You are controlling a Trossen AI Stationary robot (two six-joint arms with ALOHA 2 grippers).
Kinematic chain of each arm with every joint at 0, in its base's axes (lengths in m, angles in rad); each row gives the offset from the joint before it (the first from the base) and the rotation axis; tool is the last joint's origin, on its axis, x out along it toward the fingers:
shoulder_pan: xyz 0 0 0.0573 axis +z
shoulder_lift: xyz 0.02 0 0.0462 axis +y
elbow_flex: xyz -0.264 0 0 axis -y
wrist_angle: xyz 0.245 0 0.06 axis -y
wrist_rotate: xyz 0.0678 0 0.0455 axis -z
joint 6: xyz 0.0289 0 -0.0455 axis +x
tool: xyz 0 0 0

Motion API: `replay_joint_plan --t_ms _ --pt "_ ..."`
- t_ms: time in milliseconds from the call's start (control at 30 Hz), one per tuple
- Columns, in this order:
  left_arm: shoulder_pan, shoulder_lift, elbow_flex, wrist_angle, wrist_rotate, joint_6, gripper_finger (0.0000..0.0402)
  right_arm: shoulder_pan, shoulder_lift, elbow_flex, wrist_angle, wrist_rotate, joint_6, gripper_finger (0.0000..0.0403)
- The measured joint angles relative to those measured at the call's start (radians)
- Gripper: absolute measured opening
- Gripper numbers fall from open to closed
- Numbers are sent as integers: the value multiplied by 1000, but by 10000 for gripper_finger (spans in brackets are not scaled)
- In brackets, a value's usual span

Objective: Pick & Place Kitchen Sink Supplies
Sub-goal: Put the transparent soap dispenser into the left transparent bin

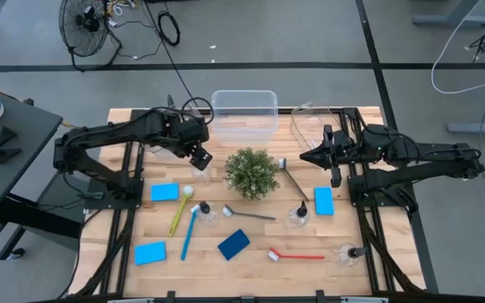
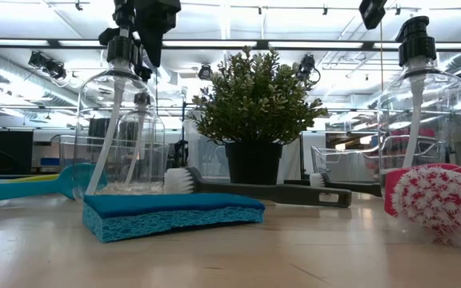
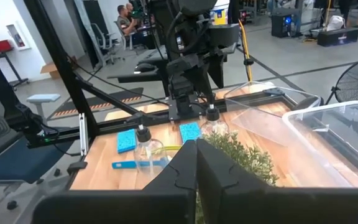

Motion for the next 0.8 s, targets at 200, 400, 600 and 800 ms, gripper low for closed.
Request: replay_joint_plan --t_ms 200,400,600,800 --pt "0 33 0 -10 32 -36 252 0 1 0 -8 1 0 9" --pt "1 51 -1 -43 53 -77 252 0 6 0 -21 28 0 9" --pt "1 53 0 -55 53 -92 237 0 13 0 -23 29 0 9" --pt "1 53 0 -51 53 -92 177 0 23 0 -21 29 0 9"
